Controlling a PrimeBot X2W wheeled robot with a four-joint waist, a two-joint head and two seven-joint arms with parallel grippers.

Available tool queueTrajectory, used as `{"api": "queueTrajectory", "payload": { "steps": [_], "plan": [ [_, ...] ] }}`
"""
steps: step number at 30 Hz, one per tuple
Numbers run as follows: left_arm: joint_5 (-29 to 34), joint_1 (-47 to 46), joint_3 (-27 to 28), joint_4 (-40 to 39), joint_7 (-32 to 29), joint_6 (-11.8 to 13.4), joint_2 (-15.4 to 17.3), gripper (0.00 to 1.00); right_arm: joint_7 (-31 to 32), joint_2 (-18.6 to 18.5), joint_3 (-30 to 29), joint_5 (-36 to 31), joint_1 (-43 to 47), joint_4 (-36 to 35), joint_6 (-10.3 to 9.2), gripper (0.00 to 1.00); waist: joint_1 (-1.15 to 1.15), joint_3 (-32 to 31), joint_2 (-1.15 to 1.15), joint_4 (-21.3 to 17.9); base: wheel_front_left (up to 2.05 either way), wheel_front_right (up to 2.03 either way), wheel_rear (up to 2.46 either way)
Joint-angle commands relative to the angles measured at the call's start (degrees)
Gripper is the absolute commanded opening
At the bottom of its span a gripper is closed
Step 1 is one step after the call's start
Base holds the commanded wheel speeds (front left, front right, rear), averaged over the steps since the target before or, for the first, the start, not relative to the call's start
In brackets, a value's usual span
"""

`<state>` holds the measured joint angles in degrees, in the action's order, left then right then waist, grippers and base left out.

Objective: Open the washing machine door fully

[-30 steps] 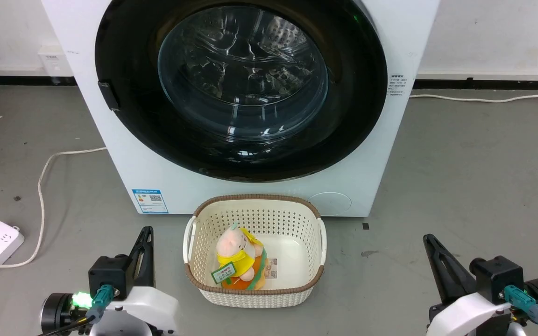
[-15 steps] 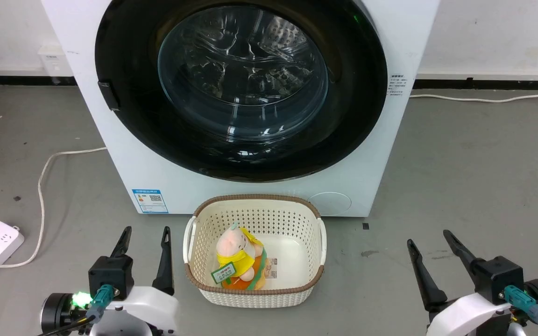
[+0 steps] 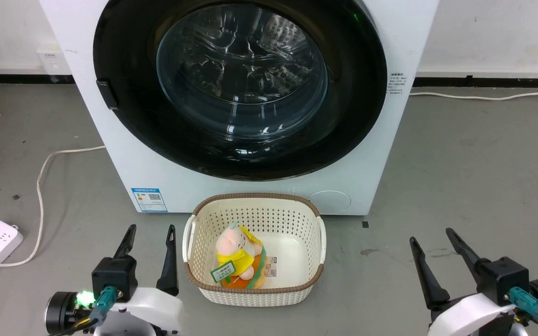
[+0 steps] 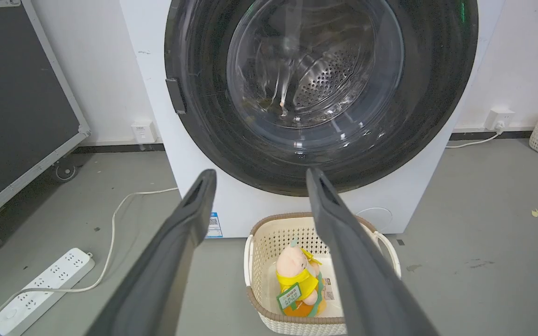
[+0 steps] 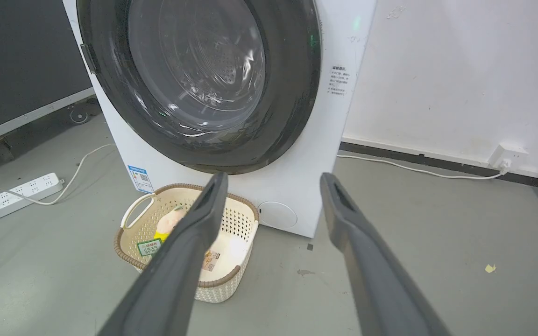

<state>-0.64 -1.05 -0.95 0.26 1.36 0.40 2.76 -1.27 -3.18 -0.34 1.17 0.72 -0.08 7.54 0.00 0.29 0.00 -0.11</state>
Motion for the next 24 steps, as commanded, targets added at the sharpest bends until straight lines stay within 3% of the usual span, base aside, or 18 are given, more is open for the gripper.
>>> {"api": "queueTrajectory", "payload": {
  "steps": [1,24],
  "plan": [
    [-0.33,-0.08,-0.13,-0.01,0.70,0.24,0.02,1.00,-0.80,0.04,-0.07,0.66,-0.23,0.21,-0.01,1.00,0.00,0.12,0.00,0.03,0.00,0.00,0.00],
    [-1.53,-2.14,-1.57,-0.85,3.33,0.54,0.04,1.00,-3.23,-0.77,-2.17,8.80,-6.50,2.45,-0.02,1.00,0.00,5.18,0.00,1.62,0.00,0.00,0.00]
  ]
}}
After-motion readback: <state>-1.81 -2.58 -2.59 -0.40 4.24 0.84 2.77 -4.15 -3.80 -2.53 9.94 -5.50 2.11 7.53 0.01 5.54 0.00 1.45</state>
